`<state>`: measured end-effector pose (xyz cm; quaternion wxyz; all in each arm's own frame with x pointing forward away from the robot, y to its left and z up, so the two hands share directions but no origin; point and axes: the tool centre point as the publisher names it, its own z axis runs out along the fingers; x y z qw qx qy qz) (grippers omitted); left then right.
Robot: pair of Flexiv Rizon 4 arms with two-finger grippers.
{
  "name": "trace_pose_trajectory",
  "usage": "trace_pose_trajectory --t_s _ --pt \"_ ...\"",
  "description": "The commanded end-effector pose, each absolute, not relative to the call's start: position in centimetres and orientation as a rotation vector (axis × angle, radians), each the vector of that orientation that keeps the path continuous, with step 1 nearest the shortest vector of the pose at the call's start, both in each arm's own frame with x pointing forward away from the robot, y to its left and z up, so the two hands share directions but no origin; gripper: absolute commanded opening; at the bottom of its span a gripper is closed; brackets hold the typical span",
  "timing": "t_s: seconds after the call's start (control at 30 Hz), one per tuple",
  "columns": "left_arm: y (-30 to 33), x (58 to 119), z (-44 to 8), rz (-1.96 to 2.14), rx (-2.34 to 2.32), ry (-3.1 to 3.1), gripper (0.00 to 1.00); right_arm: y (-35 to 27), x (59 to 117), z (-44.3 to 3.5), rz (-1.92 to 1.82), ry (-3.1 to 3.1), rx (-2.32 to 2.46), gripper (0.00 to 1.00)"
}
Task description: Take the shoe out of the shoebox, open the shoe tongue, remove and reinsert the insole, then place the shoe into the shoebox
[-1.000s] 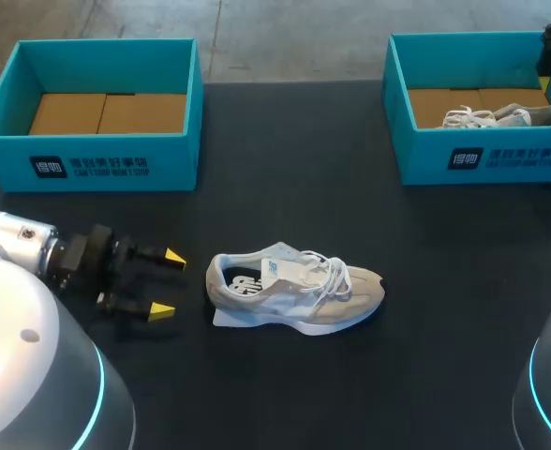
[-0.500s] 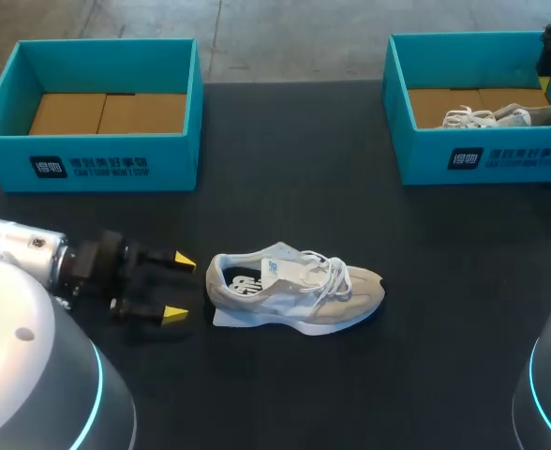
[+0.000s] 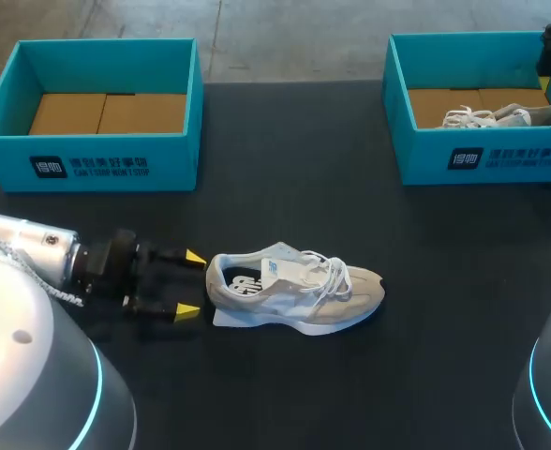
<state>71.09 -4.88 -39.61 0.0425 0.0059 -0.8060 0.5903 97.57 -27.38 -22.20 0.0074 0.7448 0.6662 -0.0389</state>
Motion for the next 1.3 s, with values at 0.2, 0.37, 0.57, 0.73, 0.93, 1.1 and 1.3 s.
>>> trace_pose_trajectory --t_s 0.2,0.37,0.57,0.73,0.93,1.1,1.3 --pt "-6.1 71.3 -40.0 1.807 0.024 -2.468 1.00 -27.3 97.4 -22.2 -0.119 2.081 2.328 1.00" --pt "-6.4 71.4 -40.3 1.802 0.018 -2.470 1.00 -27.3 97.4 -22.2 -0.119 2.081 2.328 1.00" --pt "-6.9 71.3 -40.5 1.801 0.004 -2.462 1.00 -27.3 97.4 -22.2 -0.119 2.081 2.328 1.00" --pt "-7.5 71.3 -40.6 1.800 -0.004 -2.463 1.00 -27.3 97.4 -22.2 -0.119 2.081 2.328 1.00" --pt "-8.0 71.4 -40.9 1.794 -0.007 -2.466 1.00 -27.3 97.4 -22.2 -0.119 2.081 2.328 1.00" --pt "-8.6 71.3 -41.1 1.796 -0.006 -2.460 1.00 -27.3 97.4 -22.2 -0.119 2.081 2.328 1.00" --pt "-9.2 71.3 -41.3 1.803 -0.003 -2.449 1.00 -27.3 97.4 -22.2 -0.119 2.081 2.328 1.00"
